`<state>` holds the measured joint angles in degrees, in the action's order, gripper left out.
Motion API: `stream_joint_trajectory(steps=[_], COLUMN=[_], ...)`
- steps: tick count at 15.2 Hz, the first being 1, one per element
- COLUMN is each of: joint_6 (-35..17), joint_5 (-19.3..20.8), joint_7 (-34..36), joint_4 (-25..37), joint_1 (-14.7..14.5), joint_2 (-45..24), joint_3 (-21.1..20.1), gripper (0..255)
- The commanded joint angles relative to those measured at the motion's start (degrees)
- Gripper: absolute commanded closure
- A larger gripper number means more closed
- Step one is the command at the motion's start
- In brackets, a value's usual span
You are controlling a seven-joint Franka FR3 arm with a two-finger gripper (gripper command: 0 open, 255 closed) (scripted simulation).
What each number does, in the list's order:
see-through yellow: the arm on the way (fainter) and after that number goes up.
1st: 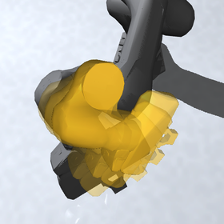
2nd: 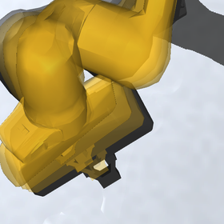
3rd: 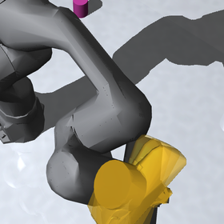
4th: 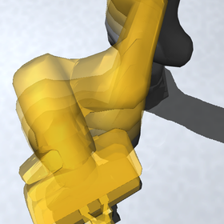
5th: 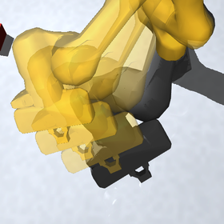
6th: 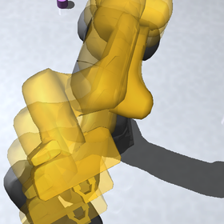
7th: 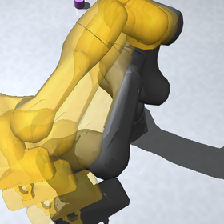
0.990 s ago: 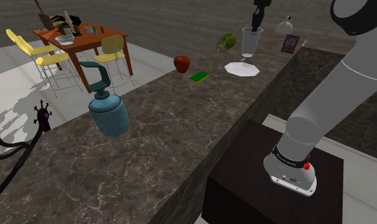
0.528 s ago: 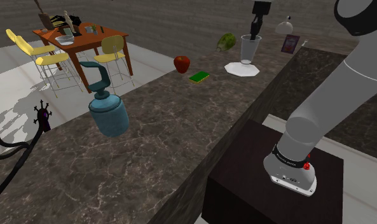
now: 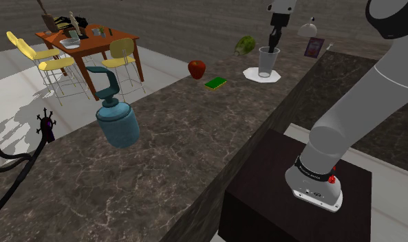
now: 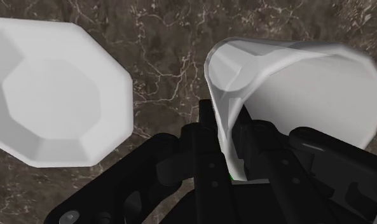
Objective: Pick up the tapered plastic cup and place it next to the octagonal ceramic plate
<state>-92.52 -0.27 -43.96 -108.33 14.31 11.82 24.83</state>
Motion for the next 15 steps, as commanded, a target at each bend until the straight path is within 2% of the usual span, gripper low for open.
stream_joint_trajectory(steps=[1, 15], joint_6=[-1.60, -12.33], joint_5=[0.04, -0.07], joint_7=[-0.12, -1.01], joint_4=[-1.61, -11.80], joint_1=[0.05, 0.30], joint_2=[0.06, -0.57], joint_3=[0.07, 0.59], gripper=[255, 255])
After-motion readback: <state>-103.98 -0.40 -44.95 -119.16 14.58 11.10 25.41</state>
